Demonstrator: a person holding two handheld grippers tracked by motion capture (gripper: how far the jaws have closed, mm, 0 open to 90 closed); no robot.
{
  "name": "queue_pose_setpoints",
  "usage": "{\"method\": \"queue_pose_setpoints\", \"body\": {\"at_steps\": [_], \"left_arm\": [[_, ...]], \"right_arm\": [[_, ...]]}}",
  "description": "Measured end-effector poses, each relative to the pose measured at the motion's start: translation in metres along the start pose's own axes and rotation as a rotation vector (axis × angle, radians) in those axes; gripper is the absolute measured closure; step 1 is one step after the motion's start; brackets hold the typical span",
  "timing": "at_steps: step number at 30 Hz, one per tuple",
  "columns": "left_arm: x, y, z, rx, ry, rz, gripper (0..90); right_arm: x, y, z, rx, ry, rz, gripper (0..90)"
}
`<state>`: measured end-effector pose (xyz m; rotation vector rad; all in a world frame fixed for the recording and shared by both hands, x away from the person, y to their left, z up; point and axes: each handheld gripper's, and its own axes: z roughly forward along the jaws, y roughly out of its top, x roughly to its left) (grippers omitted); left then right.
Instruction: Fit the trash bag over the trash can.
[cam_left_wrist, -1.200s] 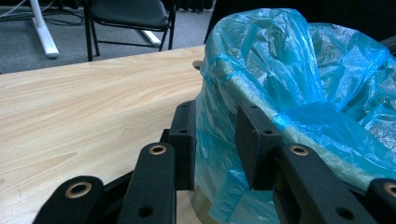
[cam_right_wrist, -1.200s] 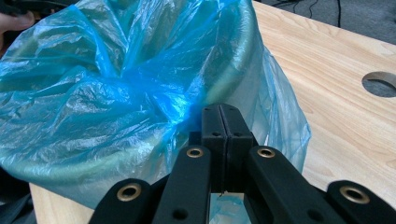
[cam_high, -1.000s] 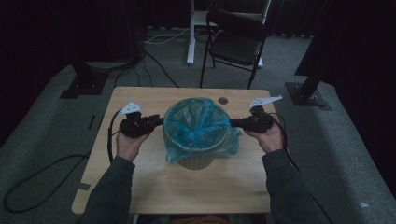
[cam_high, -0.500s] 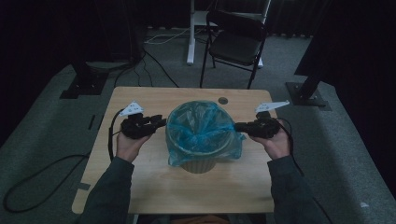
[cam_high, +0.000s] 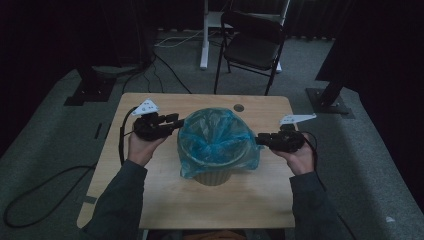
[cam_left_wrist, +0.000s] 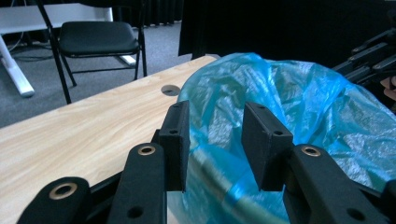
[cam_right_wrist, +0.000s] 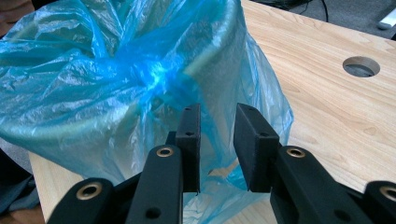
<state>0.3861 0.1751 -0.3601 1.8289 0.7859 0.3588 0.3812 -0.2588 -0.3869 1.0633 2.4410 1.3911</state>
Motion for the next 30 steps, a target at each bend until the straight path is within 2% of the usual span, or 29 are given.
{"method": "queue_pose_setpoints", "body": {"at_steps": [3, 5, 6, 12, 30], "left_arm": [[-0.005, 0.008, 0.002, 0.002, -0.011, 0.025, 61.7], [-0.005, 0.008, 0.002, 0.002, -0.011, 0.025, 61.7], [-0.009, 0.015, 0.004, 0.001, -0.021, 0.043, 61.5], [-0.015, 0.028, 0.008, 0.002, -0.037, 0.073, 60.8], [-0.030, 0.047, 0.034, 0.062, -0.092, 0.134, 59.7]], "right_arm": [[0.001, -0.003, 0.000, -0.003, 0.002, -0.005, 68.9], [0.002, -0.003, 0.000, -0.003, -0.002, -0.004, 68.7], [0.003, -0.005, 0.001, -0.001, -0.004, -0.010, 67.3], [0.003, -0.006, 0.003, 0.001, 0.004, -0.016, 65.0], [0.002, -0.011, 0.006, 0.014, 0.016, -0.019, 62.8]]}}
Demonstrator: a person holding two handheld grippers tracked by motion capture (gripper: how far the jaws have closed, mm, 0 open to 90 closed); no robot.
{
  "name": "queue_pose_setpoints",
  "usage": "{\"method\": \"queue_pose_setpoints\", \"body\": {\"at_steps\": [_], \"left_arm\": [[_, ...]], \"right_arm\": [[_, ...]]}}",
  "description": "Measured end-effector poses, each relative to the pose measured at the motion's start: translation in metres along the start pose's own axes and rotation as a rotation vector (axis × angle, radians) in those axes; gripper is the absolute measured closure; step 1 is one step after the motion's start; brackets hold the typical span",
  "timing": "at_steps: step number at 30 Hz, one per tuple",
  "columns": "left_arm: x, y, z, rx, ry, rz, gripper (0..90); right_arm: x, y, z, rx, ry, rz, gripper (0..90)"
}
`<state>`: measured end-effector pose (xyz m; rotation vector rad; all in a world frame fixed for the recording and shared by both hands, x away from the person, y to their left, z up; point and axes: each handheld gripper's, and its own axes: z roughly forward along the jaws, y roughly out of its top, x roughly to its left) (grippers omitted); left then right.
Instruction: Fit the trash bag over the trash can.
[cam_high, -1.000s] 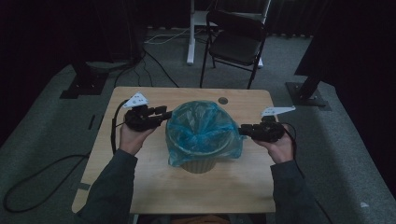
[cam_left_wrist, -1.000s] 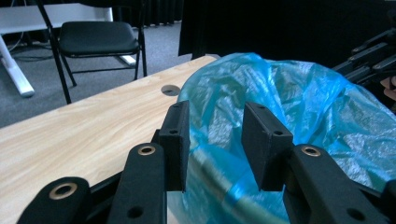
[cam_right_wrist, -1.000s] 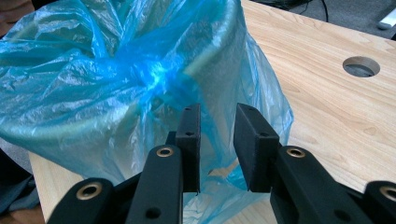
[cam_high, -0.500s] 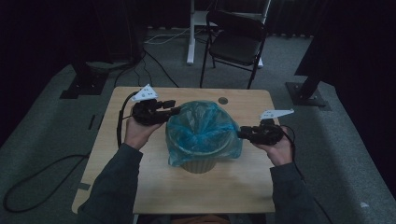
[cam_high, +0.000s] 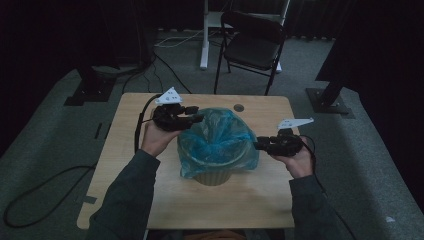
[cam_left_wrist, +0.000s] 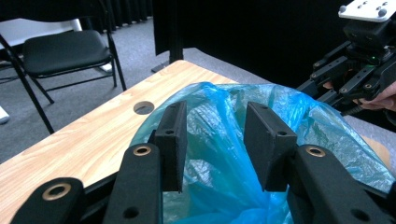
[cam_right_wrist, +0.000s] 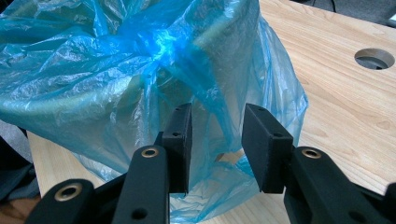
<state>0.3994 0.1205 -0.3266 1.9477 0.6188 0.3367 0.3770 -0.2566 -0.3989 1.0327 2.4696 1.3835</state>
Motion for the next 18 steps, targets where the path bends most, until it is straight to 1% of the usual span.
{"method": "queue_pose_setpoints", "body": {"at_steps": [4, 7, 14, 18], "left_arm": [[-0.002, 0.004, 0.006, 0.025, -0.018, 0.014, 59.7], [-0.002, 0.005, 0.011, 0.034, -0.035, 0.016, 59.7], [-0.003, 0.006, 0.020, 0.065, -0.052, 0.027, 59.8], [-0.005, 0.010, 0.025, 0.087, -0.059, 0.043, 59.8]], "right_arm": [[0.000, 0.000, 0.000, -0.001, 0.002, -0.002, 62.6], [0.000, -0.001, 0.000, -0.002, 0.003, -0.002, 62.5], [0.000, -0.001, 0.000, -0.001, 0.004, -0.004, 62.4], [-0.001, -0.001, -0.001, -0.002, 0.006, -0.002, 62.3]]}}
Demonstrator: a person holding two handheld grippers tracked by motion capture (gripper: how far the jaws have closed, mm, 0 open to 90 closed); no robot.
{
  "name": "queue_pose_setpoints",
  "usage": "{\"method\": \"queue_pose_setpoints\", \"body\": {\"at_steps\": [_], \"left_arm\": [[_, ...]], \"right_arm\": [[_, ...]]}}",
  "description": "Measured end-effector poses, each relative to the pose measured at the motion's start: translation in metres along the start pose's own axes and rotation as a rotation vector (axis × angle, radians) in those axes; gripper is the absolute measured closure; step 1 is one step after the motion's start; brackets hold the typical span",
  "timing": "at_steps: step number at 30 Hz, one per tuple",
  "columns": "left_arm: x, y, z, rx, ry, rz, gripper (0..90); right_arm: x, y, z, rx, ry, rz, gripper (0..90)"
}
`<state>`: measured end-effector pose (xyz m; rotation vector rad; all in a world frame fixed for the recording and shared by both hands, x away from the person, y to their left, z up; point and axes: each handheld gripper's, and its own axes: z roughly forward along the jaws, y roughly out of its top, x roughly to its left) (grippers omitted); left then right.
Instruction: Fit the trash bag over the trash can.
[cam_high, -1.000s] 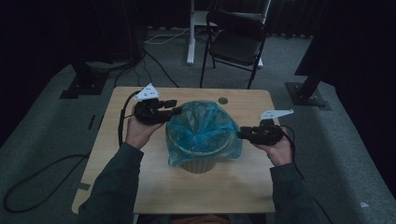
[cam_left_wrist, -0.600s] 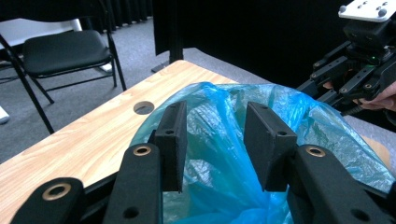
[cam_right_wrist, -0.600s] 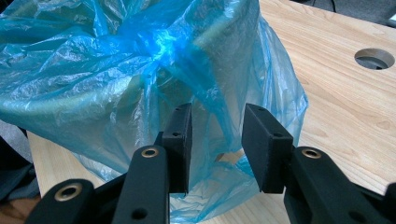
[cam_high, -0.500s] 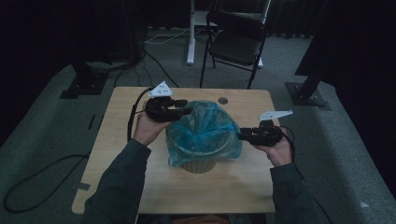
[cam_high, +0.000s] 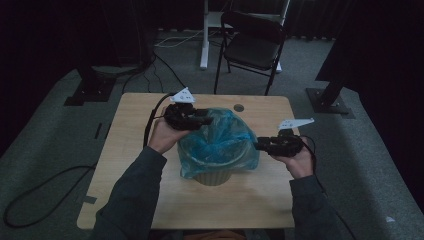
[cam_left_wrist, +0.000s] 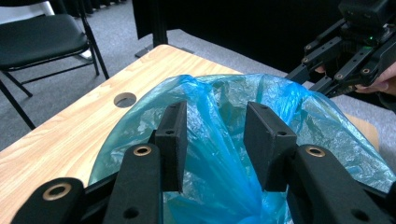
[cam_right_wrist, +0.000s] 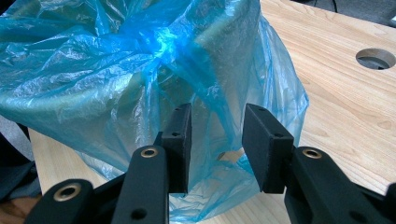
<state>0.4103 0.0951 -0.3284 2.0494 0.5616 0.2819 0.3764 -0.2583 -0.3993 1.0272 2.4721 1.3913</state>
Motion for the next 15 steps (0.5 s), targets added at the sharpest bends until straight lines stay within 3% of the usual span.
{"method": "queue_pose_setpoints", "body": {"at_steps": [15], "left_arm": [[-0.009, 0.017, 0.018, 0.051, -0.026, 0.063, 59.6]], "right_arm": [[-0.001, -0.001, -0.001, -0.002, 0.006, 0.000, 62.0]]}}
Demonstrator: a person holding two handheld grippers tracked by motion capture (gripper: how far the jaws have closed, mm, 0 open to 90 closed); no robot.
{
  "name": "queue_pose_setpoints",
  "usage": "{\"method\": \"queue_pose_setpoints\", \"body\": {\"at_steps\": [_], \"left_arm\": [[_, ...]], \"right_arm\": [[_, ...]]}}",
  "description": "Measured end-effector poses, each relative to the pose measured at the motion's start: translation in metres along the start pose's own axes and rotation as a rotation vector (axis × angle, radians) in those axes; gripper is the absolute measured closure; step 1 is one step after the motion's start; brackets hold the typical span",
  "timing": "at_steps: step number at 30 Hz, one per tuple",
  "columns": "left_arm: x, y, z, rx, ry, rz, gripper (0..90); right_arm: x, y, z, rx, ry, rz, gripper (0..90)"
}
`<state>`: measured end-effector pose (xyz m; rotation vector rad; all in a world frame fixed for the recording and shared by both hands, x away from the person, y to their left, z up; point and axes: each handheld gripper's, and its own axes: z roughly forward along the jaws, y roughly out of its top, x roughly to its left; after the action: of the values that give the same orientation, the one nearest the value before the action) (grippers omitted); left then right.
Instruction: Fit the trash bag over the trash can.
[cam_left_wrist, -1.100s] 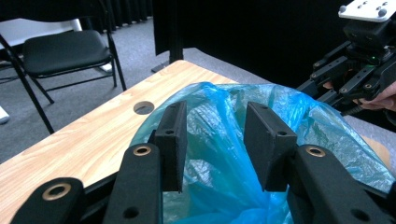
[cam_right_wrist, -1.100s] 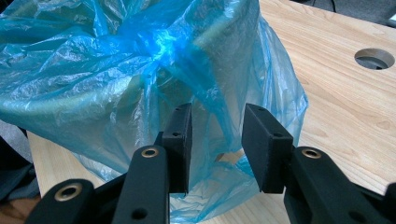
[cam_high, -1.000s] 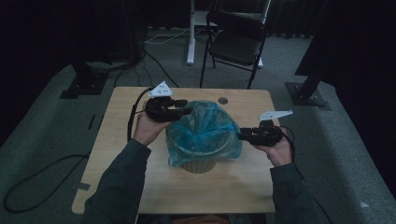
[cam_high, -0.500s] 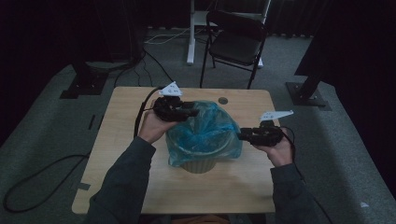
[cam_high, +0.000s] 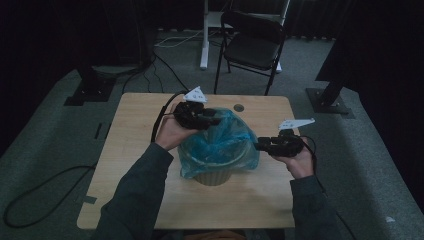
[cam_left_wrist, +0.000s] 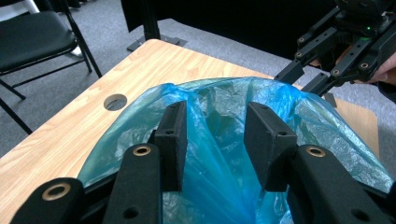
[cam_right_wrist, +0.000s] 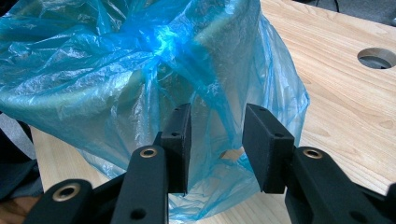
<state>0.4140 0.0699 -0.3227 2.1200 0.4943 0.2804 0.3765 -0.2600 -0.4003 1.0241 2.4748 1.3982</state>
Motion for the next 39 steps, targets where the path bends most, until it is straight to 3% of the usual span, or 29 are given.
{"method": "queue_pose_setpoints", "body": {"at_steps": [10, 16, 24, 39], "left_arm": [[-0.004, 0.006, 0.011, 0.050, -0.021, 0.037, 59.4], [-0.007, 0.005, 0.018, 0.113, -0.029, 0.075, 59.3], [-0.010, 0.004, 0.023, 0.138, -0.039, 0.099, 59.0], [-0.010, 0.003, 0.035, 0.187, -0.038, 0.111, 58.5]], "right_arm": [[0.000, -0.001, -0.001, -0.001, 0.003, 0.003, 61.7], [-0.001, -0.001, 0.000, -0.001, 0.005, 0.001, 61.3], [0.000, -0.002, 0.000, -0.001, 0.008, -0.001, 61.1], [-0.001, -0.002, -0.001, 0.000, 0.011, 0.003, 60.7]]}}
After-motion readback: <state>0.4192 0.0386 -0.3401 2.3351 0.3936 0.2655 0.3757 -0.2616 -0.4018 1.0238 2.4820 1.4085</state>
